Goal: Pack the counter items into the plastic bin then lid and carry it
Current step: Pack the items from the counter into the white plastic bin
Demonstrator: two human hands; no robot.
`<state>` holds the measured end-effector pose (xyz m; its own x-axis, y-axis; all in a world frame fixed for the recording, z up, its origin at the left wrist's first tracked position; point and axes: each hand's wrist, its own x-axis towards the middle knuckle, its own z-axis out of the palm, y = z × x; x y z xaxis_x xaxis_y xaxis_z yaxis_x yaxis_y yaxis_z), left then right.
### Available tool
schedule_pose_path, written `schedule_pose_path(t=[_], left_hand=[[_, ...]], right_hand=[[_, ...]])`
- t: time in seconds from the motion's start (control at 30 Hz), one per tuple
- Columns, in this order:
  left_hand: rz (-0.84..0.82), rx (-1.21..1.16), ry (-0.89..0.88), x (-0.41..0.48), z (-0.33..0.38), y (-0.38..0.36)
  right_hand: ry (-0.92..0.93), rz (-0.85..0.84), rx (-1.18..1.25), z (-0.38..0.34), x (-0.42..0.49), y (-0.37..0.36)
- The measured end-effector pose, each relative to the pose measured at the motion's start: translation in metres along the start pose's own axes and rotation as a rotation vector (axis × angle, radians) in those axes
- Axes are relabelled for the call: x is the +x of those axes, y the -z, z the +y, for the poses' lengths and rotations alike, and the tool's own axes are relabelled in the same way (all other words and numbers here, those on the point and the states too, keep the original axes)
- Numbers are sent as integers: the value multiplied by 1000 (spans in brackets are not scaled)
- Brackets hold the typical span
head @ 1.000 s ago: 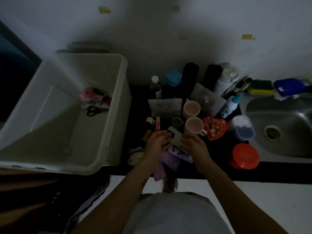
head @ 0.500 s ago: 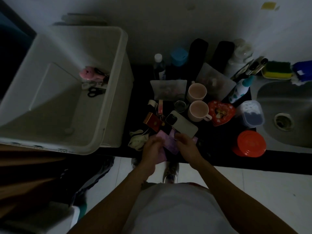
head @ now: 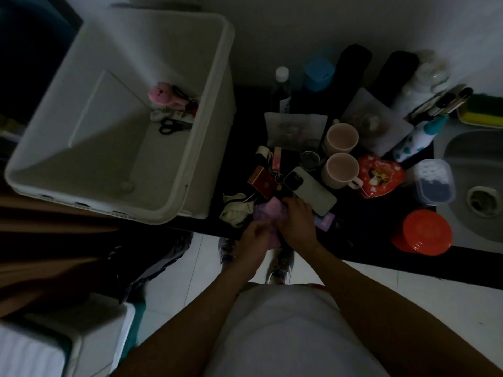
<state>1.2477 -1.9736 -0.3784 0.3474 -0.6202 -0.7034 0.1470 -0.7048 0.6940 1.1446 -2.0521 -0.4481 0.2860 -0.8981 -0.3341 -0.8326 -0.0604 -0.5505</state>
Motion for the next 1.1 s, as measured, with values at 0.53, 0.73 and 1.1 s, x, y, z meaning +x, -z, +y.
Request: schedule_pose_path(t=[0.53, 0.73, 1.1], left_hand=[[31, 52, -80, 13, -18, 5], [44, 170, -201, 13, -19, 9], [32, 326, -273, 24, -29, 8]], right_hand=[[-93, -53, 381, -21, -9, 2], [-126, -21, 464, -22, -12, -3], [68, 141, 19, 23, -24, 12]])
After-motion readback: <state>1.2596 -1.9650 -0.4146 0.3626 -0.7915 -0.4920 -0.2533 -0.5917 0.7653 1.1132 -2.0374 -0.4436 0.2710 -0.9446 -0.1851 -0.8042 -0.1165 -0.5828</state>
